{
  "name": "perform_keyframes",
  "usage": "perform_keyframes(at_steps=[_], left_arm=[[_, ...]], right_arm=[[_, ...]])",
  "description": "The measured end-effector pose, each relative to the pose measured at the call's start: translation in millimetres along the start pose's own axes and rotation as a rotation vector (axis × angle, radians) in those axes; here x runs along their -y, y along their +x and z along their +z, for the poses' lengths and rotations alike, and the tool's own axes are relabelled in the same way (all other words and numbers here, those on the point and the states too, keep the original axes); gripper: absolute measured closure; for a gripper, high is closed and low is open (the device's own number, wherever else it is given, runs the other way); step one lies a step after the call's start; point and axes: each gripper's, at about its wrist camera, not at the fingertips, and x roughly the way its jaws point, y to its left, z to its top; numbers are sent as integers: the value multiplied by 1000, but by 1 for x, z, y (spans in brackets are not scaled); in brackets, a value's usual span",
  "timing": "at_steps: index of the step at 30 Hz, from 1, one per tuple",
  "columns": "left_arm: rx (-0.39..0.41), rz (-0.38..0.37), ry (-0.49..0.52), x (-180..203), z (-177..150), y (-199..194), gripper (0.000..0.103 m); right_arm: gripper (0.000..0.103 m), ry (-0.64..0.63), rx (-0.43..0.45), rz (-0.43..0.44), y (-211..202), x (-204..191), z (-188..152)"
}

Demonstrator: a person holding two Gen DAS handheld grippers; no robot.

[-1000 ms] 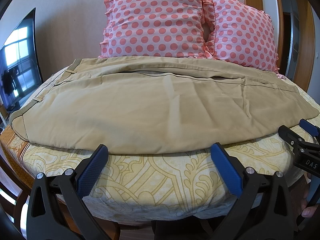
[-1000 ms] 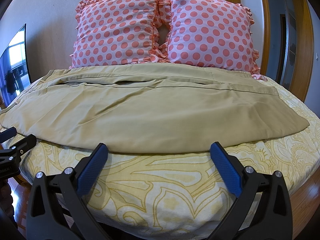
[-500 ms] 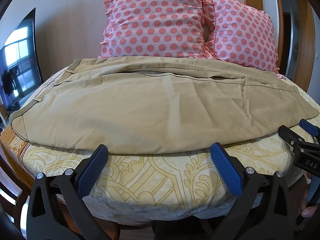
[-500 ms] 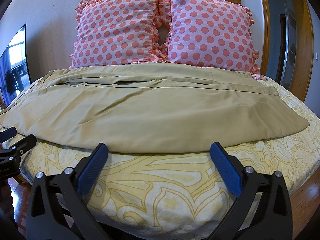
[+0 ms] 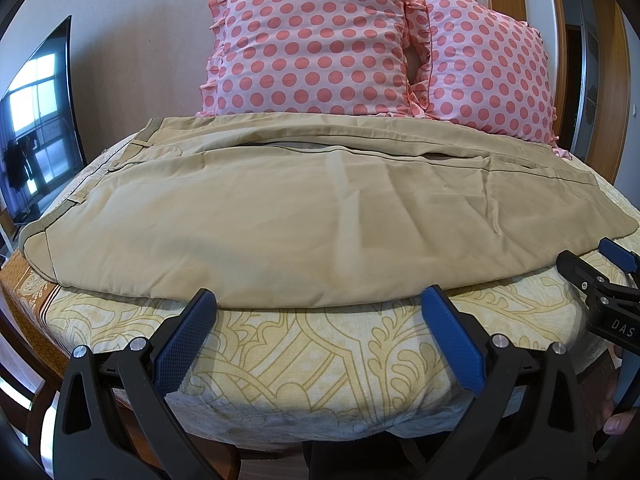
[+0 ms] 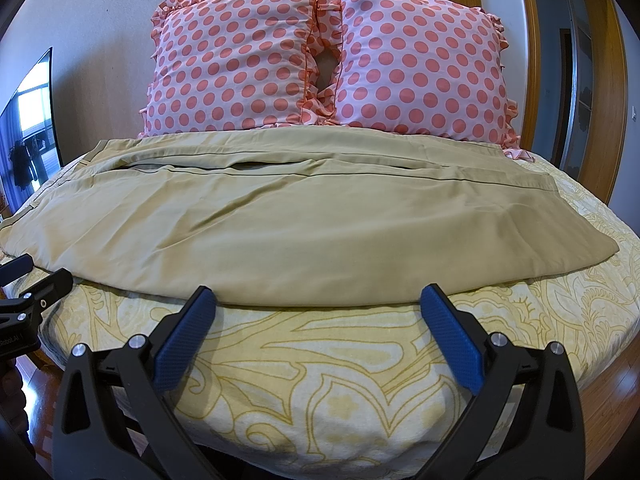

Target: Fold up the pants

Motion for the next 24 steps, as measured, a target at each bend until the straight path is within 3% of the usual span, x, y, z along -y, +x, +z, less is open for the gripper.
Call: perform_keyframes(at_steps=[21, 24], left_arm=[[1, 0, 0, 0, 0, 0, 1], [-8, -6, 5, -1, 1, 0, 1]], right_arm=[[2, -3, 6, 1, 1, 0, -4], [2, -3, -20, 32, 0, 4, 0]])
